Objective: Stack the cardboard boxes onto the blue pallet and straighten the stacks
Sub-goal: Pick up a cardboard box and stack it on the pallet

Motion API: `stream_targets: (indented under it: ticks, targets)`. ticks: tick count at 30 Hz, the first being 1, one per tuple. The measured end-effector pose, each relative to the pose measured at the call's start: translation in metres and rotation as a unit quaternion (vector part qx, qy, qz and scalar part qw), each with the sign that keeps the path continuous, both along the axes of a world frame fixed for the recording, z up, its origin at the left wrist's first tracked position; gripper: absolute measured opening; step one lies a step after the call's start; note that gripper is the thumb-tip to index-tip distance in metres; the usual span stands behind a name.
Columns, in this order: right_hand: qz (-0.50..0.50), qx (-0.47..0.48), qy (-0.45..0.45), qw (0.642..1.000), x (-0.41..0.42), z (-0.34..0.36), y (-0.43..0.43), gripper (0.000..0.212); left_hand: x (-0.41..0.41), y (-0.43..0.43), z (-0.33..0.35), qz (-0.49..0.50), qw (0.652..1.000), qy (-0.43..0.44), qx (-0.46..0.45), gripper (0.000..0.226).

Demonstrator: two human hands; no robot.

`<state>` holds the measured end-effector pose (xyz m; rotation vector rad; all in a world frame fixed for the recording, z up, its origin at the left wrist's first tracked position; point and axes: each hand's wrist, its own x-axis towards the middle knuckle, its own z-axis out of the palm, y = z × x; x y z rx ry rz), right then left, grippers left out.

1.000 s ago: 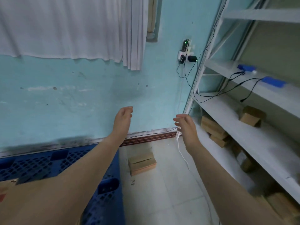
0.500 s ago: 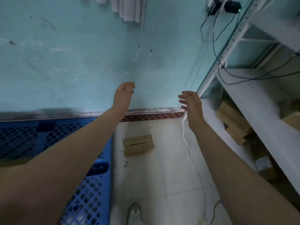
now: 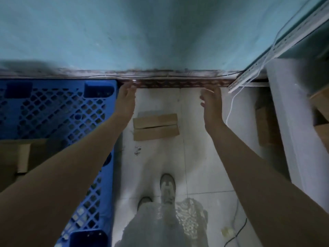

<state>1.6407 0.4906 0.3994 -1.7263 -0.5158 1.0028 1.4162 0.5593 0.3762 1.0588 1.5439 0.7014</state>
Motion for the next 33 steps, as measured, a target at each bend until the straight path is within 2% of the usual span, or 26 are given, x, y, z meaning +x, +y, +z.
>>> stream_targets:
  ticks: [4, 9, 13, 17, 21, 23, 25, 30, 33]
  targets:
    - [-0.013, -0.028, 0.011, 0.999, 0.011, -0.137, 0.029, 0.051, 0.003, 0.013, -0.141, 0.014, 1.000, 0.017, -0.019, 0.039]
    - [-0.025, -0.056, 0.033, 0.998, 0.009, -0.296, 0.045, 0.039, -0.011, 0.023, -0.292, 0.032, 0.997, 0.060, -0.044, 0.043]
    - [-0.012, -0.076, 0.022, 0.997, 0.010, -0.394, 0.048, 0.039, -0.025, 0.028, -0.374, 0.048, 0.994, 0.077, -0.065, 0.047]
    - [-0.022, -0.128, 0.041, 0.991, 0.010, -0.446, 0.045, 0.044, -0.026, 0.028, -0.418, 0.109, 0.983, 0.064, -0.130, 0.055]
    - [0.018, -0.166, 0.035, 0.985, 0.003, -0.452, 0.041, 0.043, -0.019, 0.023, -0.421, 0.082, 0.973, 0.064, -0.204, 0.044]
    - [0.018, -0.166, 0.035, 0.985, 0.002, -0.439, 0.044, 0.029, -0.018, 0.022, -0.409, 0.086, 0.975, 0.068, -0.192, 0.048]
    - [0.020, -0.158, 0.039, 0.986, 0.001, -0.416, 0.048, 0.025, -0.019, 0.025, -0.386, 0.088, 0.980, 0.063, -0.169, 0.050]
    - [0.027, -0.113, 0.041, 0.992, 0.000, -0.315, 0.066, 0.038, -0.026, 0.045, -0.285, 0.086, 0.985, 0.078, -0.125, 0.052]
    - [0.022, -0.088, 0.030, 0.995, 0.001, -0.227, 0.082, 0.036, -0.030, 0.061, -0.201, 0.086, 0.987, 0.085, -0.101, 0.056]
